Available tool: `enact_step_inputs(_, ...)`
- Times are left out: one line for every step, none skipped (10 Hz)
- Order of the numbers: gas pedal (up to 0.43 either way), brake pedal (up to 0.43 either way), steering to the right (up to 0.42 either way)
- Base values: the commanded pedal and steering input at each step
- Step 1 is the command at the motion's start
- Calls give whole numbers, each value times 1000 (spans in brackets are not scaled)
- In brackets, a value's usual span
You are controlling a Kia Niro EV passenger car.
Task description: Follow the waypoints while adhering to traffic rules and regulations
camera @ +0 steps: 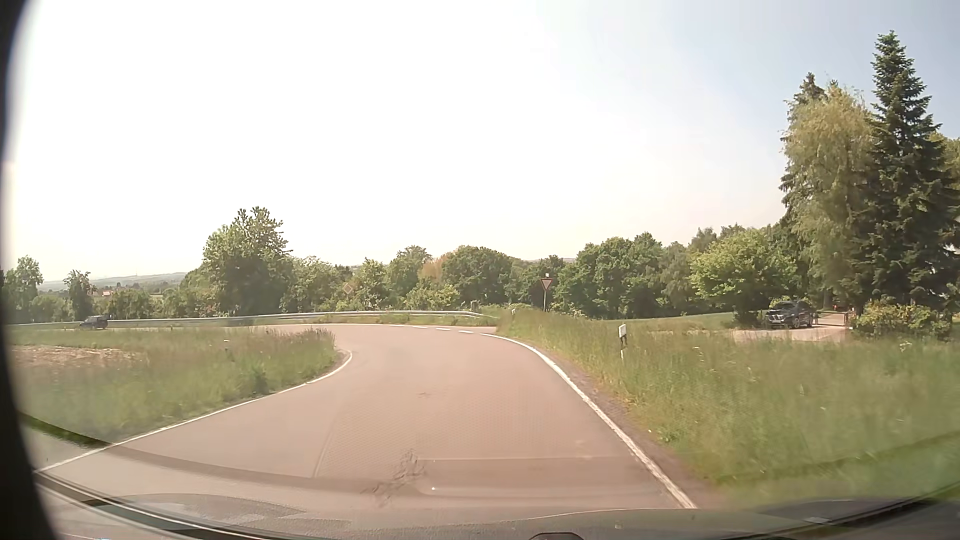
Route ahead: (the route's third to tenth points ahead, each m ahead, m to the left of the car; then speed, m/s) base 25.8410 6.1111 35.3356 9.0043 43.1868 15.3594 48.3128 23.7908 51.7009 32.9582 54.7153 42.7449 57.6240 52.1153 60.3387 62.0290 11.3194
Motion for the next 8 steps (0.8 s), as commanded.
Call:
enact_step_inputs(39,0,0)
enact_step_inputs(59,0,0)
enact_step_inputs(79,0,0)
enact_step_inputs(79,0,0)
enact_step_inputs(87,0,-7)
enact_step_inputs(87,0,-22)
enact_step_inputs(87,0,-43)
enact_step_inputs(87,0,-55)
